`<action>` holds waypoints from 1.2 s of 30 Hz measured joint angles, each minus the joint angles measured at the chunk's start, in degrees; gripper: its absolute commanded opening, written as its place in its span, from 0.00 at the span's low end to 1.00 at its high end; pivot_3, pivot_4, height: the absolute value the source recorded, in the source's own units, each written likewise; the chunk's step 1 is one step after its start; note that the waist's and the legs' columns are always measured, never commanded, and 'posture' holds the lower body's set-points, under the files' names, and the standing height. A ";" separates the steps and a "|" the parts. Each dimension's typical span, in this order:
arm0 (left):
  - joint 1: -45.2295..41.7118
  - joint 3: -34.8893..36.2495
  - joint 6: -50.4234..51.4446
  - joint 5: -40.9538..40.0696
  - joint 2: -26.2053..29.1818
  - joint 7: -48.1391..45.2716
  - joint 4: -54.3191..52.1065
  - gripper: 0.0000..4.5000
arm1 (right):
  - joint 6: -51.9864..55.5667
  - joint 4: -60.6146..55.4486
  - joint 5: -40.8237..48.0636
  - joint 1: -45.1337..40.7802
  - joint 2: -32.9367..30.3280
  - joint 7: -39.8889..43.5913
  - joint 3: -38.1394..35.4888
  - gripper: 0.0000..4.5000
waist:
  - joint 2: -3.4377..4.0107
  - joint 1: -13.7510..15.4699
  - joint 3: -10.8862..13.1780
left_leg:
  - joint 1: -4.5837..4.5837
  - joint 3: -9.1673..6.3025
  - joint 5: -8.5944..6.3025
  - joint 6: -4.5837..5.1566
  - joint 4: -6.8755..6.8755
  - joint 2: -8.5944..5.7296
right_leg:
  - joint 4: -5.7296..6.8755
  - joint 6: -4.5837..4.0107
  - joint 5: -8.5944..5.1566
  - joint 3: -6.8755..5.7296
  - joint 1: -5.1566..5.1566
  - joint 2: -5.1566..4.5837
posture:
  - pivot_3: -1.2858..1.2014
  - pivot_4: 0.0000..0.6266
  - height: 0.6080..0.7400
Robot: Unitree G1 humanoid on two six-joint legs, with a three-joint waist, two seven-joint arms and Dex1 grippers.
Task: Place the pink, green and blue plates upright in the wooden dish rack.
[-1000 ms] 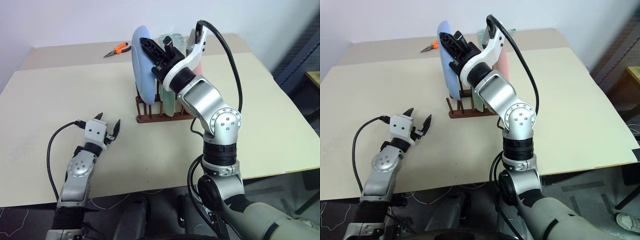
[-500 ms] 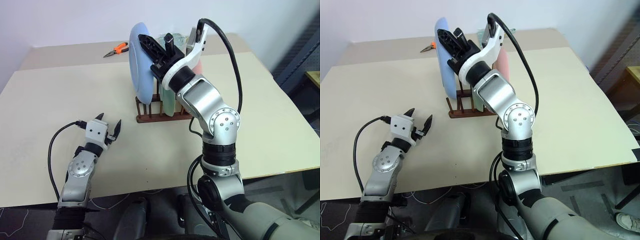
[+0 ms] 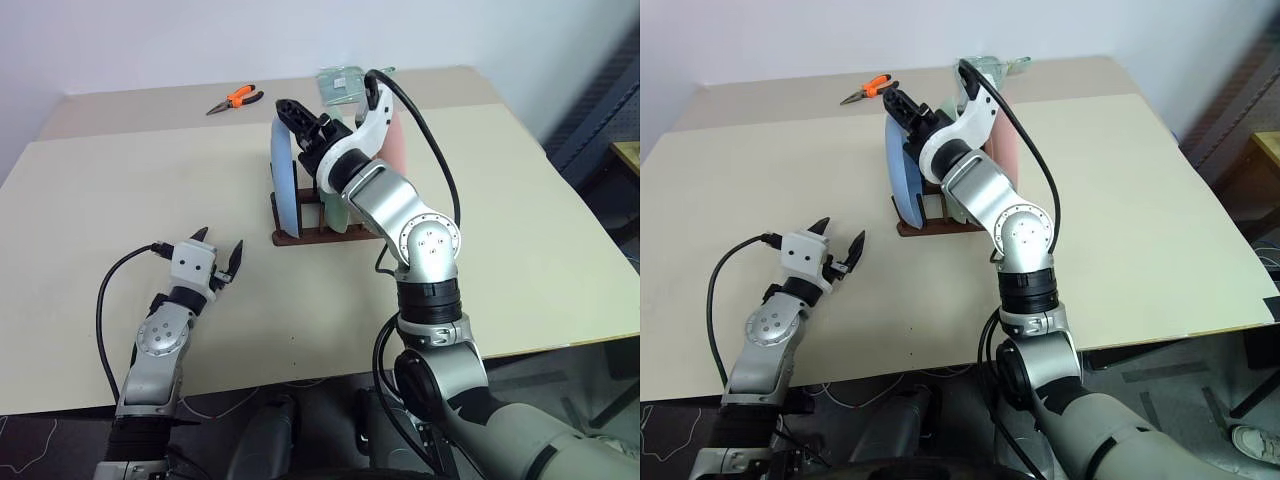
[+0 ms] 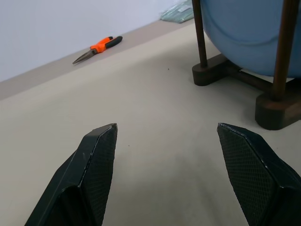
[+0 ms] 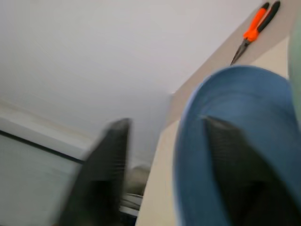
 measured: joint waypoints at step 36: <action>4.84 -1.47 0.35 0.36 2.07 -1.70 -0.29 0.78 | -20.19 -2.93 -51.21 42.12 -48.45 53.49 -5.06 0.79 | 0.00 0.76 -0.03 | 0.00 0.24 -0.02 0.03 0.16 0.12 | -0.39 0.00 0.00 -0.01 0.29 -0.04 | 0.52 0.24 0.99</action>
